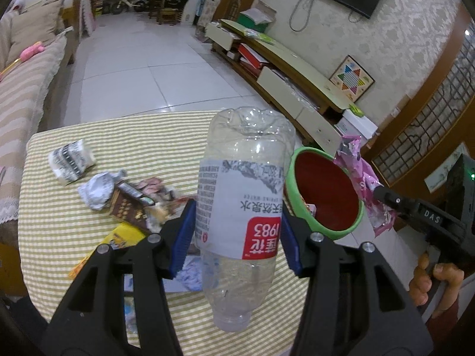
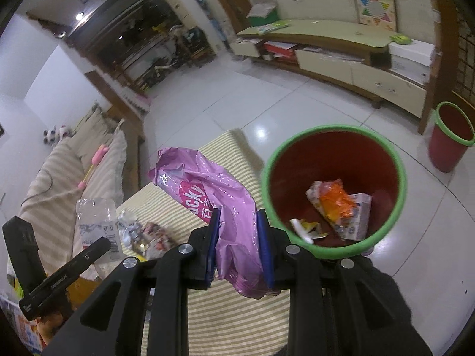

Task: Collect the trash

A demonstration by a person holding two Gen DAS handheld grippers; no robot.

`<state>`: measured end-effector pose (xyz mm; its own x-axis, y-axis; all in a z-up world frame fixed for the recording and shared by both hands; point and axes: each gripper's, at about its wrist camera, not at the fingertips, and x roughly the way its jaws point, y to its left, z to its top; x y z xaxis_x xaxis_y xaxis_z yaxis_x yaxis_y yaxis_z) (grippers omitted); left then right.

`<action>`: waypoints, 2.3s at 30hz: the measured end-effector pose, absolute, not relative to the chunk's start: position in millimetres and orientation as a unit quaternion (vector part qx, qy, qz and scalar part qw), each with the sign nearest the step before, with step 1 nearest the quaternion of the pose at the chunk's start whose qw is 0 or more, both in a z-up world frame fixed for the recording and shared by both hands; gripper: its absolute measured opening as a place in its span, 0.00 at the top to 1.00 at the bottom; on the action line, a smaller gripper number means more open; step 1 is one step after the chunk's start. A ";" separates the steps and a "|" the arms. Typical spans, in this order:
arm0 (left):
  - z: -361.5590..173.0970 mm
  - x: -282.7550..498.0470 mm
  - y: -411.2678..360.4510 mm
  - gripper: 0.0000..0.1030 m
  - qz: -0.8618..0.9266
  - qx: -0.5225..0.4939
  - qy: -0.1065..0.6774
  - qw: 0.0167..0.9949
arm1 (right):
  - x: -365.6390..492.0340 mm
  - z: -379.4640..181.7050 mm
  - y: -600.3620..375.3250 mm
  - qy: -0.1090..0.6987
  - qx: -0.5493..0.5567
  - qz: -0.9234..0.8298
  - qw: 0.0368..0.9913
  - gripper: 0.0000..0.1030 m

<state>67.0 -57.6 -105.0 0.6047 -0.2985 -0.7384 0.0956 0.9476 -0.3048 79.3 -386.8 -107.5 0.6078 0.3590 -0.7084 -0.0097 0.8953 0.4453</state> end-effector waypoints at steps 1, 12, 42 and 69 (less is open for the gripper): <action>-104.3 69.2 -62.5 0.51 -0.114 -0.115 0.431 0.888 | 80.0 -108.1 -392.6 0.429 0.206 0.100 0.874 0.77; -107.5 95.4 -120.2 0.51 -0.174 -0.105 0.432 0.879 | 82.3 -116.3 -450.0 0.420 0.230 0.045 0.877 0.77; -136.9 158.1 -201.5 0.25 -0.224 -0.099 0.468 0.849 | 117.3 -143.2 -524.7 0.405 0.285 -0.009 0.869 0.52; -179.2 -16.4 59.0 0.20 0.055 -0.180 0.516 0.835 | 78.3 -143.3 -302.9 0.489 0.054 0.148 0.858 0.39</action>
